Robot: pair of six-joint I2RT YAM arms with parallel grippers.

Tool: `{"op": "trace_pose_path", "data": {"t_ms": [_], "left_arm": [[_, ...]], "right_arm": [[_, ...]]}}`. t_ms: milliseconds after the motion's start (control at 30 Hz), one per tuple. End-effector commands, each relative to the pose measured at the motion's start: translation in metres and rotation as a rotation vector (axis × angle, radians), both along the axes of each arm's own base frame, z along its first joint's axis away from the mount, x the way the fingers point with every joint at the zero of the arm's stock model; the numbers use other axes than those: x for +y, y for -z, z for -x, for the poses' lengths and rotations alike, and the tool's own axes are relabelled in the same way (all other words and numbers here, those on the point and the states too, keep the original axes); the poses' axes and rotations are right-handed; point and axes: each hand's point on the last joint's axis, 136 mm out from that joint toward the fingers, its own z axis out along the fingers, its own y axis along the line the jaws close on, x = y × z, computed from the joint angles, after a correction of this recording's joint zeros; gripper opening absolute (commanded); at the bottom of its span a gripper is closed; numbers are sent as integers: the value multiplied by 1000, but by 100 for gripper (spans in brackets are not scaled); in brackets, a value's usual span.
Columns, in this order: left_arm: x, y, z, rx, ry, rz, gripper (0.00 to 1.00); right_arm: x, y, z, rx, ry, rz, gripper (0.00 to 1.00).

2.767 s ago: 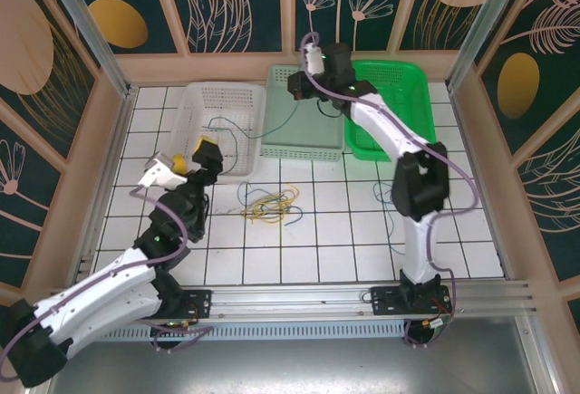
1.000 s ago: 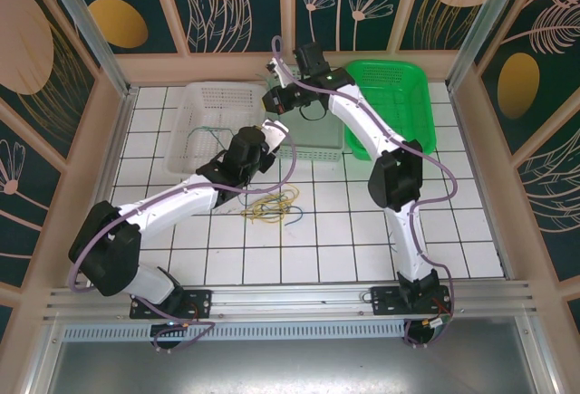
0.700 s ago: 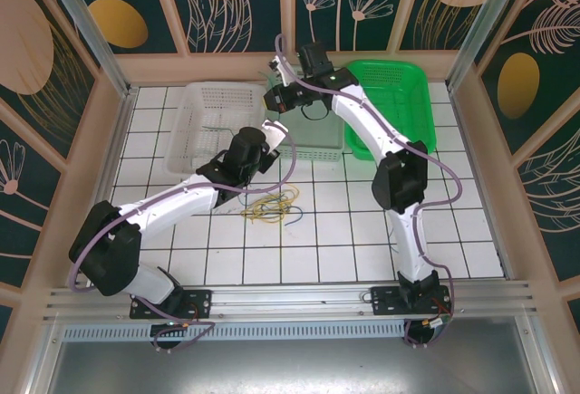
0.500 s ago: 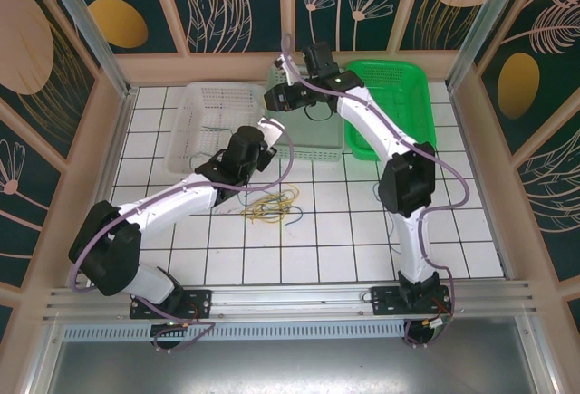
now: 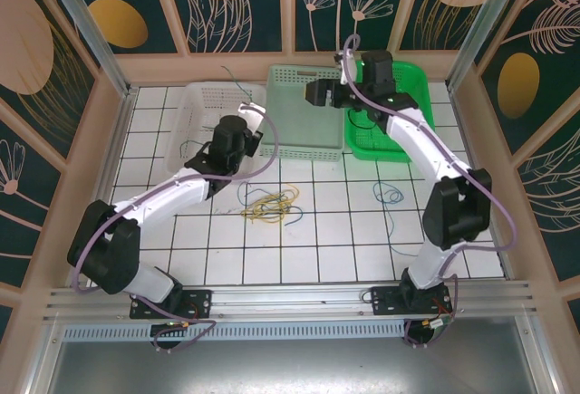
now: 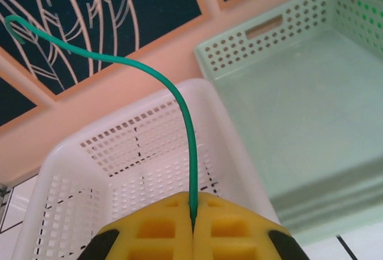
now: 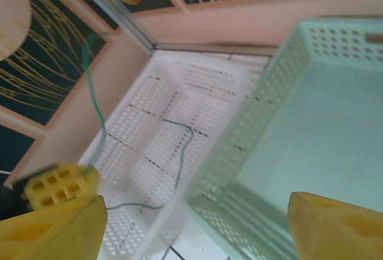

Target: Untangle the cables

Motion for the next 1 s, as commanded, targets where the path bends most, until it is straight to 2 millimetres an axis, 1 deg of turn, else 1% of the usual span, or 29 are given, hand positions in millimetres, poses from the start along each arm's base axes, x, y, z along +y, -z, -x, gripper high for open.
{"op": "trace_pose_path", "data": {"t_ms": [0, 67, 133, 233, 333, 400, 467, 500, 600, 633, 667, 733, 767, 833, 900, 967], "left_arm": [[6, 3, -16, 2, -7, 98, 0], [13, 11, -24, 27, -17, 128, 0], [16, 20, -30, 58, -11, 165, 0], [12, 37, -39, 109, 6, 188, 0], [8, 54, -49, 158, 4, 181, 0], [5, 70, -55, 208, 0, 173, 0], [6, 82, -62, 248, -31, 162, 0], [8, 86, -64, 261, -50, 158, 0], [15, 95, -68, 287, -110, 151, 13], [15, 95, -69, 290, -118, 156, 16], [16, 96, -69, 291, -129, 165, 19], [17, 96, -69, 293, -146, 183, 23], [16, 97, -69, 299, -146, 189, 25], [12, 101, -68, 325, -135, 198, 31], [11, 104, -67, 345, -134, 201, 41], [10, 100, -67, 340, -130, 218, 50]], "right_arm": [[-22, 6, 15, -15, 75, 14, 80], [-38, 22, 27, 6, 120, 41, 80], [-51, 35, 38, 27, 150, 58, 80], [-68, 52, 54, 60, 188, 79, 80], [-87, 74, 68, 104, 248, 127, 80], [-105, 90, 75, 134, 321, 174, 80], [-128, 106, 83, 185, 410, 199, 80], [-137, 110, 87, 203, 445, 203, 80], [-164, 119, 101, 236, 548, 204, 77], [-176, 120, 106, 244, 598, 212, 74], [-188, 123, 110, 258, 651, 225, 69], [-206, 131, 121, 293, 722, 238, 60], [-211, 134, 125, 312, 737, 232, 58], [-213, 145, 136, 364, 731, 210, 58], [-208, 151, 143, 393, 695, 205, 57], [-196, 158, 151, 422, 621, 198, 57]]}}
